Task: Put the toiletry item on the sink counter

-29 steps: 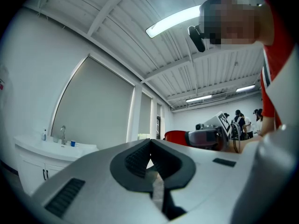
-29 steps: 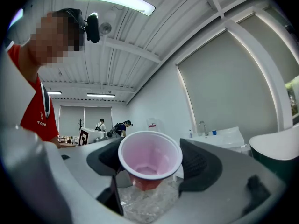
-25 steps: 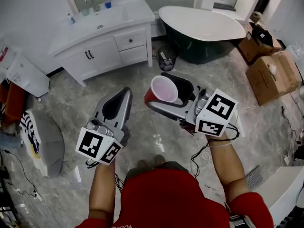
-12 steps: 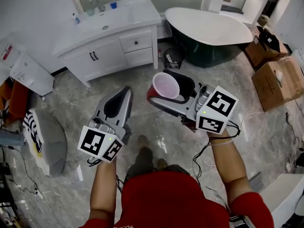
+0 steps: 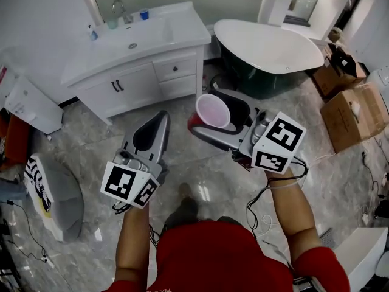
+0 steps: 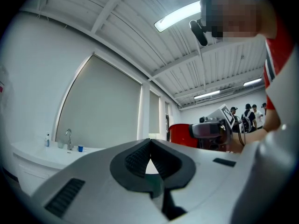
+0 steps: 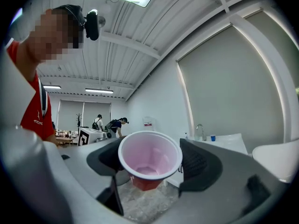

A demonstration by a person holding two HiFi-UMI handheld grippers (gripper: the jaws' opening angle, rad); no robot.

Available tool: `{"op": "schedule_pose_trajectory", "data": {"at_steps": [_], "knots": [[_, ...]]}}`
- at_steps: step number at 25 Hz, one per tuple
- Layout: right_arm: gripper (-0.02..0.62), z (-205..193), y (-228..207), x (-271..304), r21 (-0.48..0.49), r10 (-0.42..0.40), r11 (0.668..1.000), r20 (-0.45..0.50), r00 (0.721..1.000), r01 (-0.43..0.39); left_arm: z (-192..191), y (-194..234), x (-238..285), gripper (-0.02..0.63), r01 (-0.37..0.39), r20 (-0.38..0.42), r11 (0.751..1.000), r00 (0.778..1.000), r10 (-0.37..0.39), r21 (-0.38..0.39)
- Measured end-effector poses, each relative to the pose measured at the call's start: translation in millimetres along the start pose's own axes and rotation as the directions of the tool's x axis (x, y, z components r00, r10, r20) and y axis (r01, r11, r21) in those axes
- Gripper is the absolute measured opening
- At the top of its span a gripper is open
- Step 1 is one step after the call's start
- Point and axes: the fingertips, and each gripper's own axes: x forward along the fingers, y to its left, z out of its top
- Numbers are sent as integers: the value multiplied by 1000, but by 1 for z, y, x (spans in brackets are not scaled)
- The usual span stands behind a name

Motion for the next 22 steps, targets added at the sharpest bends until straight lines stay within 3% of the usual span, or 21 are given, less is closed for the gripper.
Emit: {"op": "schedule_pose_trajectory", "data": {"at_steps": [11,22], "knots": [[345,15,-73,103,-11,-40,999,-11,999,40,9,124,52,17,25,0,999,1000,-25,20],[345,17,-134,149,-29,-68,997,-35,997,67,-4,183,99,17,51,-6,999,999,-51,-15]]}}
